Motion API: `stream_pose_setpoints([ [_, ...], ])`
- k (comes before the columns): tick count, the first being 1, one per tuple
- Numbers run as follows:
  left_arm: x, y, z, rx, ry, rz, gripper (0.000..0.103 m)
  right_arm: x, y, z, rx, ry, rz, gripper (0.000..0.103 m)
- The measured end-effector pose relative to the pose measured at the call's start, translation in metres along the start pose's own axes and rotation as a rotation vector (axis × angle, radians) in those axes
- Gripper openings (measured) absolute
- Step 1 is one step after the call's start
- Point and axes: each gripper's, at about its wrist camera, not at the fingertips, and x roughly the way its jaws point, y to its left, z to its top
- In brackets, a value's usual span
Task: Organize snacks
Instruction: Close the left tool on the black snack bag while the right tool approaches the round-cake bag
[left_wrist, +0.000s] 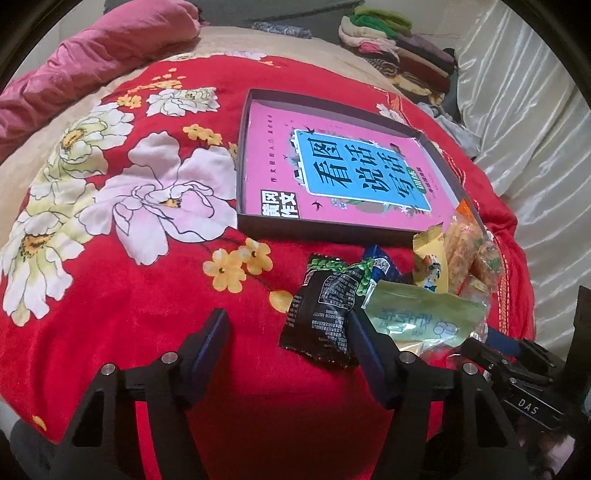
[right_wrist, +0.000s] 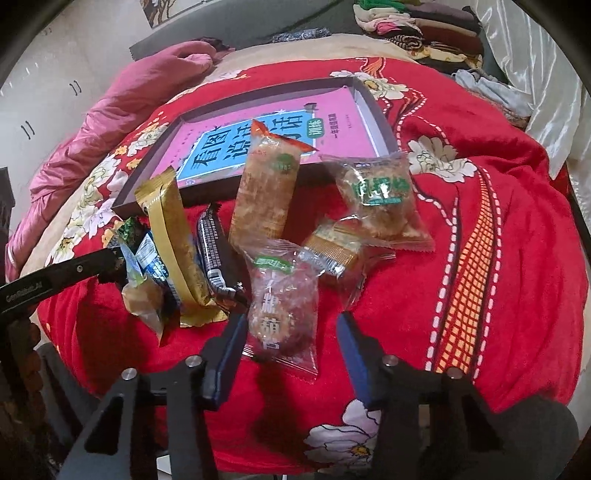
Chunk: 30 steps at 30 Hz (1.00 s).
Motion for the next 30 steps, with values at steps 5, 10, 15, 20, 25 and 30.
stream_pose_setpoints([
  [5, 0.006, -0.003, 0.001, 0.012, 0.013, -0.013, 0.069, 0.004, 0.001, 0.003, -0.012, 0.004, 0.021, 0.044],
  [10, 0.015, -0.003, 0.003, 0.001, 0.039, -0.040, 0.069, 0.007, 0.000, 0.005, -0.015, 0.006, 0.049, 0.041],
  [15, 0.024, 0.001, 0.006, -0.016, 0.053, -0.065, 0.064, 0.006, -0.005, 0.005, 0.003, -0.001, 0.074, 0.040],
  [20, 0.026, 0.000, 0.009, -0.020, 0.059, -0.117, 0.048, 0.001, -0.009, 0.006, 0.023, -0.020, 0.094, 0.040],
  [25, 0.028, -0.001, 0.012, -0.010, 0.060, -0.155, 0.044, -0.005, -0.008, 0.006, 0.024, -0.049, 0.103, 0.040],
  [30, 0.036, 0.001, 0.017, -0.004, 0.095, -0.190, 0.043, -0.012, -0.006, 0.006, 0.018, -0.076, 0.110, 0.040],
])
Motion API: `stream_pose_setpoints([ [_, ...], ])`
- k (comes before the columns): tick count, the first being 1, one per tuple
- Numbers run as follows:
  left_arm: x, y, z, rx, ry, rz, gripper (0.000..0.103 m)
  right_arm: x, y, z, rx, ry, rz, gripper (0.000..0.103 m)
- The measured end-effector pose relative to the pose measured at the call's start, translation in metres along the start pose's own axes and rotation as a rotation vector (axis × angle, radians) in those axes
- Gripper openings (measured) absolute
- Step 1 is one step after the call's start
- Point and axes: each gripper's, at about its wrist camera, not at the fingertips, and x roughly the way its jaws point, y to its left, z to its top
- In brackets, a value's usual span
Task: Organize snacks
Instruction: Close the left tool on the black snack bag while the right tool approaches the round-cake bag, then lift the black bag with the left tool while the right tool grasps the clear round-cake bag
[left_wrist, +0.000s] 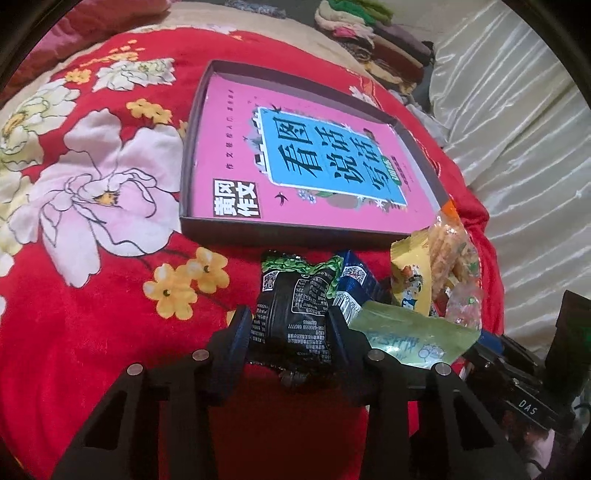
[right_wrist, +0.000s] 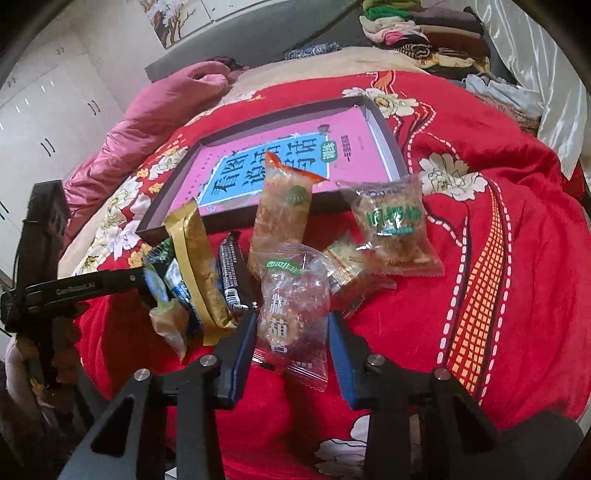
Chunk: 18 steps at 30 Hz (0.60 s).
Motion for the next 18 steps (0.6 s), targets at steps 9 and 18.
stream_pose_setpoints([
  [9, 0.007, 0.008, 0.004, -0.054, 0.000, -0.066, 0.041, -0.008, 0.003, 0.002, -0.017, -0.046, 0.010, 0.038],
  [18, -0.010, 0.003, 0.000, -0.067, -0.059, -0.068, 0.040, -0.015, -0.001, 0.004, -0.008, -0.079, 0.031, 0.038],
])
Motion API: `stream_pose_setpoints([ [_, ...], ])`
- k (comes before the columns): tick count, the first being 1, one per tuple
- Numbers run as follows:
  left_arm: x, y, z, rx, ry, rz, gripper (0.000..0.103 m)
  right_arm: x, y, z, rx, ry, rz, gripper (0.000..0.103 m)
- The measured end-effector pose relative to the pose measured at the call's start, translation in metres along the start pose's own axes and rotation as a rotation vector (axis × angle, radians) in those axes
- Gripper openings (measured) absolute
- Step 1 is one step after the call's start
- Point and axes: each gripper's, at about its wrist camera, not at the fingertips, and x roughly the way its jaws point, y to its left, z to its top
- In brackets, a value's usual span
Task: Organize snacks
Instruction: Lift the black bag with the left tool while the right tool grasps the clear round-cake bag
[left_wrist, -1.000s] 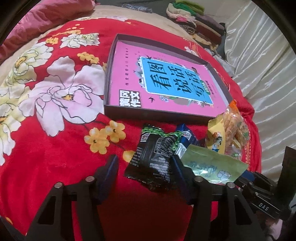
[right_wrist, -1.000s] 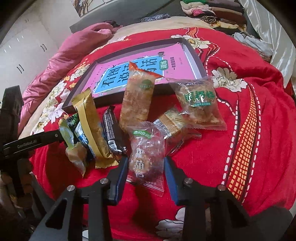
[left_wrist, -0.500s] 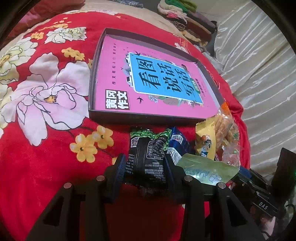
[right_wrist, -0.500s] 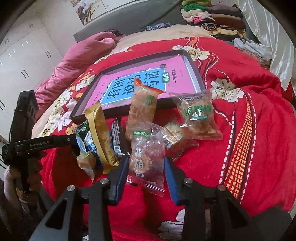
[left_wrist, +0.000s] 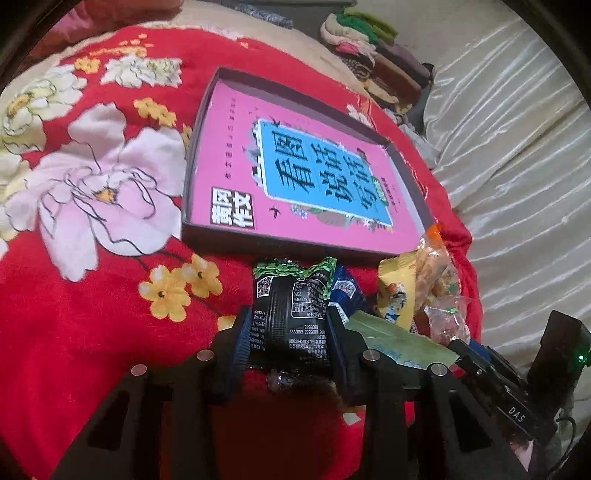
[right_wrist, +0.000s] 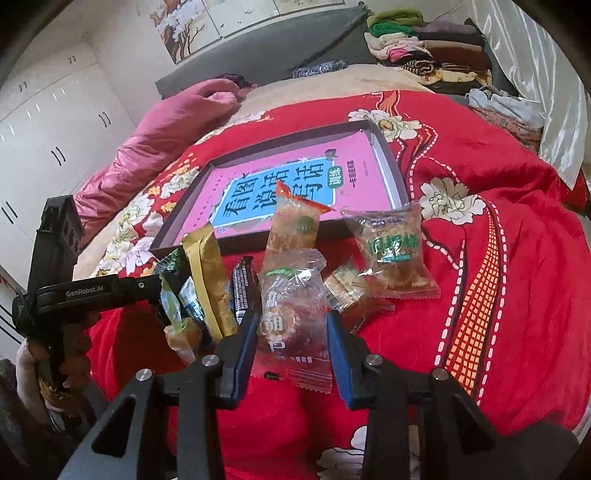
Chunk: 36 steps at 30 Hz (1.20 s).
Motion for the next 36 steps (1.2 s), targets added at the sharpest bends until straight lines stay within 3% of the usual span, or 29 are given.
stream_pose_setpoints([
  [16, -0.039, -0.014, -0.002, 0.032, -0.081, 0.029, 0.040, -0.017, -0.003, 0.012, -0.024, -0.105, -0.007, 0.038],
  [36, -0.051, -0.030, 0.008, 0.059, -0.154, 0.099, 0.040, -0.026, -0.027, 0.038, -0.010, -0.242, -0.014, 0.038],
])
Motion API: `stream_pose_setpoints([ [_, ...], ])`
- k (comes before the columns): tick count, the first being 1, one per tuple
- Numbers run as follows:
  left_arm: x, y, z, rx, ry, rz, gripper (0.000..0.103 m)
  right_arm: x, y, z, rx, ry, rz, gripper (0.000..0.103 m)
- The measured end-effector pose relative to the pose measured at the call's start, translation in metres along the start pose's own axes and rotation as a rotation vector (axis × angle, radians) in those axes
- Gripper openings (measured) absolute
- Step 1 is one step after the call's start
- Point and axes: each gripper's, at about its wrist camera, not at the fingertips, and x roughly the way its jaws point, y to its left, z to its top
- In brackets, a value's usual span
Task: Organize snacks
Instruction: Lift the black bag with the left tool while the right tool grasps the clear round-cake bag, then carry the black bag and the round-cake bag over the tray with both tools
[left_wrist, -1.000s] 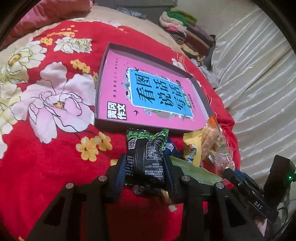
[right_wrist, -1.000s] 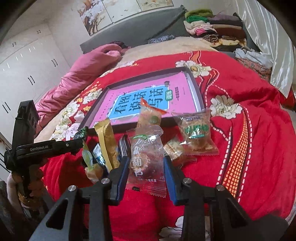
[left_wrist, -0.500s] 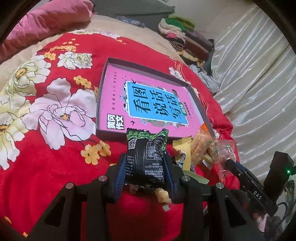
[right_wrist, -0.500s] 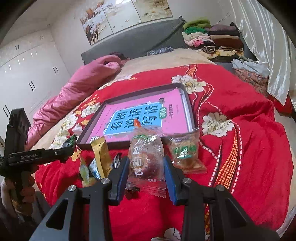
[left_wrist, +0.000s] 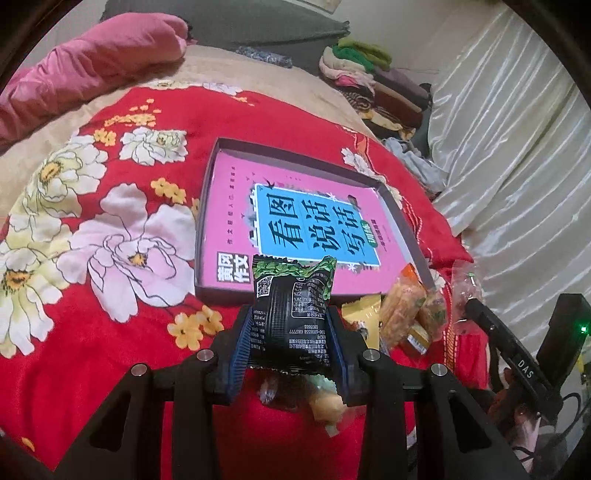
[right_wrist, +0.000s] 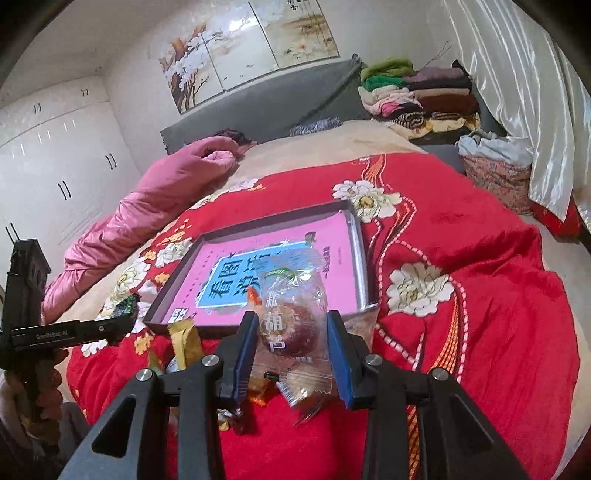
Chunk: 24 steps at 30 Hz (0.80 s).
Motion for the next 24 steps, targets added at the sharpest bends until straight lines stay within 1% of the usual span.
stream_pose_setpoints([
  [10, 0.007, -0.004, 0.009, 0.013, -0.018, 0.048, 0.040, 0.009, -0.011, 0.012, 0.000, -0.038, -0.022, 0.038],
  [17, 0.012, -0.004, 0.017, 0.019, -0.031, 0.071, 0.040, 0.018, -0.013, 0.016, -0.009, -0.040, -0.020, 0.038],
  [24, 0.020, -0.005, 0.022, 0.025, -0.028, 0.088, 0.040, 0.027, -0.017, 0.020, -0.009, -0.043, -0.040, 0.038],
])
